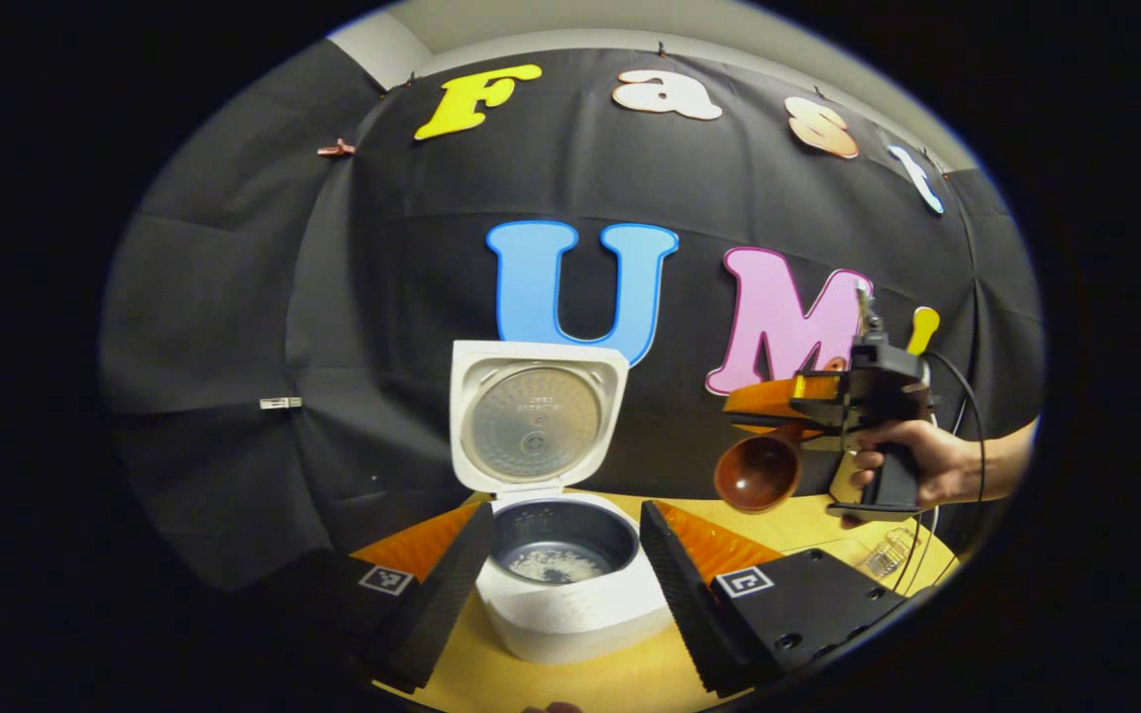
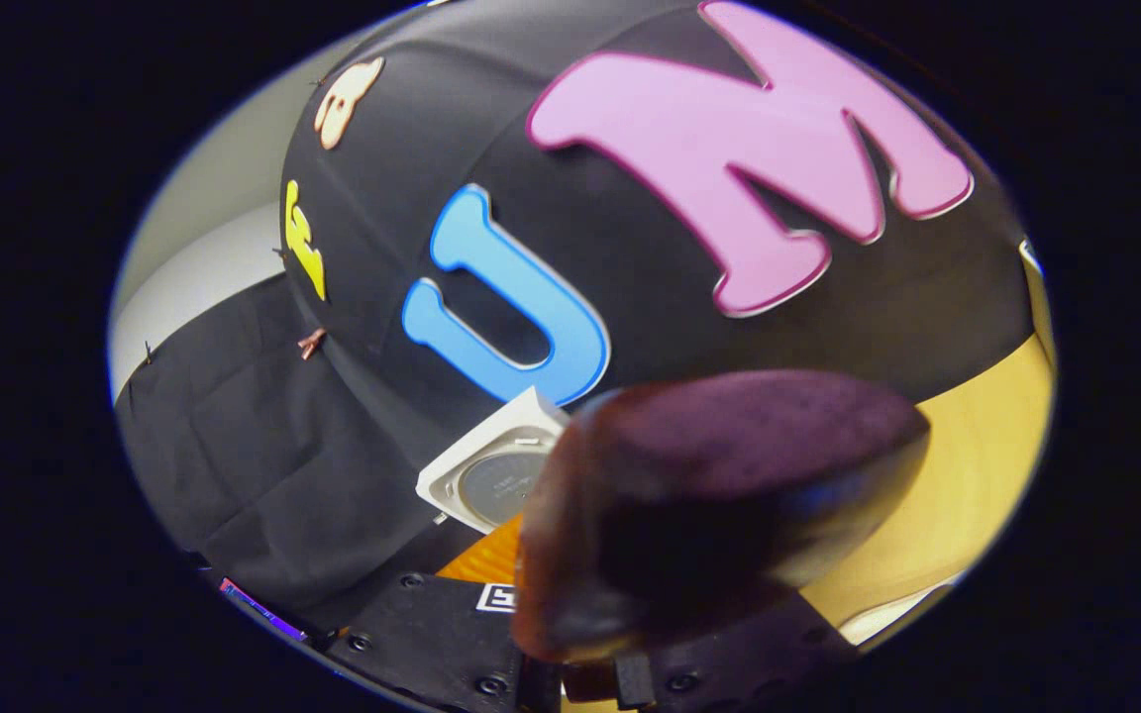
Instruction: Close the left gripper, press the button to open the rice cooker; take a wooden spoon from the chopstick holder with the right hand, scoop a spoonful of rice and pour it into the rice cooker, then put the wooden spoon back into the chopstick holder.
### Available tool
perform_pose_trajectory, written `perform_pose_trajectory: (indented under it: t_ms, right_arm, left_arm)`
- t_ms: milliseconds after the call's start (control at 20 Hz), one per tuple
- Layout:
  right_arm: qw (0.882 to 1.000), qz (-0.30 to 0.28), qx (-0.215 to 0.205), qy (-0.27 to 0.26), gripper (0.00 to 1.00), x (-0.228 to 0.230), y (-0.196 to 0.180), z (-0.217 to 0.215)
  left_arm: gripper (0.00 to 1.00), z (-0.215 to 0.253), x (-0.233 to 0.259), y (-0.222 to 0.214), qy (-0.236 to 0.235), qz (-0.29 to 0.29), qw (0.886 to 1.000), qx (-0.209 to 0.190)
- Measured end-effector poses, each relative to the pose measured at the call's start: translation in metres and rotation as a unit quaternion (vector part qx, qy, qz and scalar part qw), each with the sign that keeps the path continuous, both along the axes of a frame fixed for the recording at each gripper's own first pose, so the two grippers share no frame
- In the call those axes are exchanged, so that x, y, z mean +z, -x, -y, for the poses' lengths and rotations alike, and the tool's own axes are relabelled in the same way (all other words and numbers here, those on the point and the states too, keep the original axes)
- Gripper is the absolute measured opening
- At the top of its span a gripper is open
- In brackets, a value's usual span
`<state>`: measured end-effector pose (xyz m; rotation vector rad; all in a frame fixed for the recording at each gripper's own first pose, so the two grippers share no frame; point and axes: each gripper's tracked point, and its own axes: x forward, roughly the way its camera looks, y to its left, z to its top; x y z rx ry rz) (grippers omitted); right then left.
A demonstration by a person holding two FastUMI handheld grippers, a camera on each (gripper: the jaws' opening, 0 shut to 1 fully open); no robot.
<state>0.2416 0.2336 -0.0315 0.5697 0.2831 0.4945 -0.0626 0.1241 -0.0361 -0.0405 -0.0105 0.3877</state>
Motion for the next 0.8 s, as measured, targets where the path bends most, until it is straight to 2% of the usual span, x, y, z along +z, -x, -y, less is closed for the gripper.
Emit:
perform_pose_trajectory:
  t_ms: [150,250,350,450,500,550,700,800]
  right_arm:
    - [0.999,0.02,-0.044,0.009,0.14,0.014,0.02,0.075]
    - [0.995,0.031,-0.095,0.011,0.14,0.023,0.043,0.16]
    - [0.991,0.031,-0.128,0.016,0.13,0.02,0.054,0.211]
    - [0.986,0.031,-0.161,0.035,0.13,0.009,0.065,0.259]
    - [0.982,0.03,-0.178,0.048,0.13,0.001,0.07,0.283]
    - [0.978,0.028,-0.195,0.061,0.13,-0.006,0.075,0.307]
    - [0.966,0.014,-0.241,0.092,0.13,-0.033,0.083,0.37]
    - [0.961,0.001,-0.255,0.11,0.13,-0.058,0.086,0.399]
  left_arm:
    - [0.95,0.018,0.001,-0.017,0.008,-0.002,1.0,-0.015]
    - [0.95,0.04,0.006,-0.036,0.014,-0.002,0.999,-0.034]
    - [0.95,0.052,0.009,-0.047,0.013,-0.004,0.999,-0.041]
    - [0.95,0.064,0.01,-0.057,0.009,-0.007,0.999,-0.048]
    - [0.9,0.07,0.012,-0.061,0.007,-0.008,0.999,-0.051]
    - [0.95,0.075,0.012,-0.066,0.005,-0.009,0.999,-0.052]
    - [0.95,0.087,0.015,-0.073,0.0,-0.015,0.999,-0.051]
    - [0.95,0.093,0.014,-0.077,-0.005,-0.023,0.999,-0.046]
